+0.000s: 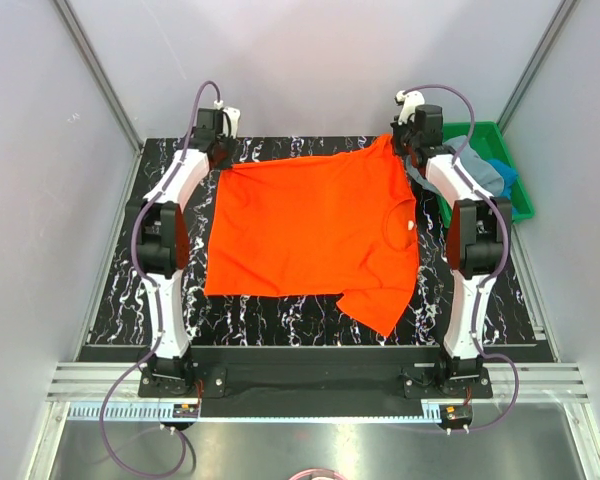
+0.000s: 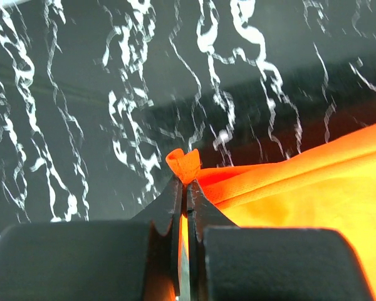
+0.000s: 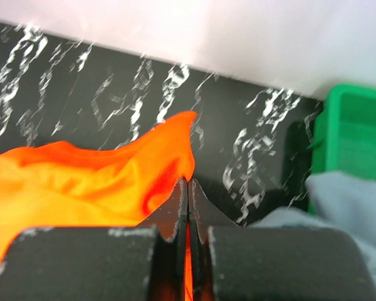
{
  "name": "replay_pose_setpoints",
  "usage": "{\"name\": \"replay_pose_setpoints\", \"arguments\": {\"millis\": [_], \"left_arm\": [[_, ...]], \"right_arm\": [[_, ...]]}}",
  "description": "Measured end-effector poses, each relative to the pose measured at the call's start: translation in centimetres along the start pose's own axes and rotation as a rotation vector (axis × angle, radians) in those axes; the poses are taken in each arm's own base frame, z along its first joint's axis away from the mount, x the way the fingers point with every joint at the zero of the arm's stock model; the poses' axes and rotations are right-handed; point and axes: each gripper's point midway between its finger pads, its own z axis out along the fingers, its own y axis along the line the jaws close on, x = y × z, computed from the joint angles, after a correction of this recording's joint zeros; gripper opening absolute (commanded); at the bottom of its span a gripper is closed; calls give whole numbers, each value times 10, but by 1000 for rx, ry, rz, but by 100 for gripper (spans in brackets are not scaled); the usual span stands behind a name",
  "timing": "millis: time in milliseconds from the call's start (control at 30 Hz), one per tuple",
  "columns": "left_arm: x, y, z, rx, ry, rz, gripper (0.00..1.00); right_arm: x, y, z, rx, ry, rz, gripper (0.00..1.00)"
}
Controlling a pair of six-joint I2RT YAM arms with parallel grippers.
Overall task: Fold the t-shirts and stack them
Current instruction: Flatten the tshirt out, then fold the tshirt
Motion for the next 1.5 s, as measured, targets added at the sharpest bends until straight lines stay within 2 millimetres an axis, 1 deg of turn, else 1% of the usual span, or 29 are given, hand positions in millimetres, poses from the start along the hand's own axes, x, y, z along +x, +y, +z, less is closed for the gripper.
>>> {"name": "replay_pose_setpoints", "arguments": {"millis": [67, 133, 267, 367, 500, 633, 700, 767, 867, 1067, 1167, 1267, 1333, 1500], "left_arm": [[-3, 2, 10, -15, -5, 7, 0], [-2, 3, 18, -24, 1, 9, 0], [12, 4, 31, -41, 36, 12, 0], [18, 7, 38, -65, 50, 16, 0], [13, 13, 44, -100, 42, 15, 0], [9, 14, 42, -107, 35, 12, 0], [11, 14, 40, -103, 42, 11, 0], [14, 13, 36, -96, 54, 12, 0], [22, 11, 26, -84, 76, 15, 0], [37, 7, -3, -65, 109, 18, 0], [39, 7, -12, -64, 114, 11, 0], [45, 5, -18, -54, 131, 8, 0], [53, 2, -22, -42, 151, 1, 0], [66, -5, -26, -9, 198, -12, 0]], "right_arm": [[-2, -6, 7, 12, -7, 1, 0], [1, -9, 15, 19, -4, 2, 0], [13, -9, 25, 18, 16, 5, 0], [24, -9, 31, 15, 39, 6, 0], [38, -8, 33, 10, 77, 9, 0], [45, -7, 31, 5, 107, 13, 0], [49, -5, 30, -1, 121, 15, 0], [53, -3, 26, -11, 137, 18, 0], [59, 2, 13, -28, 168, 24, 0], [50, 11, -18, -62, 178, 30, 0], [45, 15, -33, -76, 177, 32, 0], [44, 17, -42, -85, 180, 34, 0], [49, 20, -49, -100, 200, 40, 0], [65, 24, -54, -114, 248, 46, 0]]}}
